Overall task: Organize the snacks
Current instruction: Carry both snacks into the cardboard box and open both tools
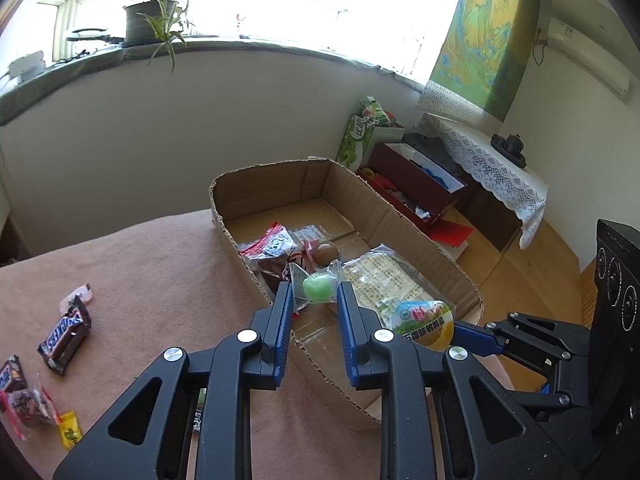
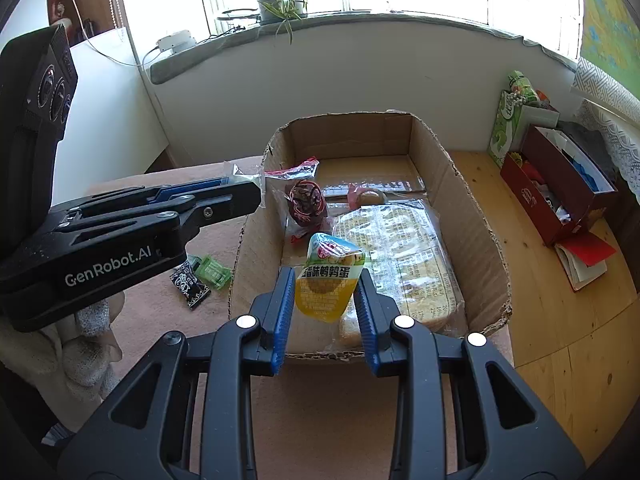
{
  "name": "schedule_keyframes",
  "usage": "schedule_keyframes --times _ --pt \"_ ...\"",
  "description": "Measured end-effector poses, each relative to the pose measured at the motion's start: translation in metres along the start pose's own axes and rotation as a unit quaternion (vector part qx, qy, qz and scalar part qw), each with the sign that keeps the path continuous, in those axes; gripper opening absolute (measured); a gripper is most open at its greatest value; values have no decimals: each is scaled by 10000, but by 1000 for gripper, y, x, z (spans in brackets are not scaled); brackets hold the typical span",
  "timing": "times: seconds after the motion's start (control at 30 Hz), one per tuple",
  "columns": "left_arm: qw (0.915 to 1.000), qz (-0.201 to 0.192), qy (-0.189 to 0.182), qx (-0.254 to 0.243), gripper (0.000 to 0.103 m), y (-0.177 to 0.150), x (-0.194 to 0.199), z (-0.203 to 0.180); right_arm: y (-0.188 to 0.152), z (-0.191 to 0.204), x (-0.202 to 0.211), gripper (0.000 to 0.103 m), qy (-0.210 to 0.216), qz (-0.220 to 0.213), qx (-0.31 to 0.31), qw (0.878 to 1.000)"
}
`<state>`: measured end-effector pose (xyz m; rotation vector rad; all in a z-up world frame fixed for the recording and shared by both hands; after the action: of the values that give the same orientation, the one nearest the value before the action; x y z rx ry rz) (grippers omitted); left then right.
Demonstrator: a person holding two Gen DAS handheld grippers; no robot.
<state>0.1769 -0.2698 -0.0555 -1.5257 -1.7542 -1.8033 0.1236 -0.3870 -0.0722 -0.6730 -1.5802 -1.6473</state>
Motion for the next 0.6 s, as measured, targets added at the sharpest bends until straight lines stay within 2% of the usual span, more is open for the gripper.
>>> schedule_keyframes --times 0.2,0.33,0.37,0.4,0.47,0.5,0.53,0.6 --pt "10000 -11 45 -37 23 2 -3 -4 1 0 0 36 -29 -31 -5 10000" --pt "10000 9 79 -37 35 4 -4 -3 1 -1 -1 44 -58 -26 -9 10000" --pt "10000 11 78 -32 43 4 -4 -3 1 -1 -1 46 -81 -31 -5 10000" --pt "10000 -3 88 -15 46 4 -3 -2 1 -1 0 48 -95 -36 -5 9999" --pt "10000 -18 84 11 46 4 -2 -1 0 -1 0 52 -103 -40 -24 9999" --pt "10000 -28 88 19 46 4 -2 -1 0 -1 0 59 -103 -39 -32 9999" --pt "9999 -39 100 19 46 4 -1 0 0 -1 0 62 -110 -42 -36 9999" --pt "9999 -52 112 30 46 4 1 1 -1 0 0 62 -125 -40 -37 9999"
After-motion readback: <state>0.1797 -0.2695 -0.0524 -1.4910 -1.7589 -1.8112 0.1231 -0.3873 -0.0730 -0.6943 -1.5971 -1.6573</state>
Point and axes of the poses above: each gripper's, at about its wrist camera, not at the fingertips, and x roughly against the way its jaws point, z to its left, y to its top, the point moved 4 cm from there along -x, roughly the way its jaws point, and after that the axes turned 8 degrees about z, right-handed, at the moved point
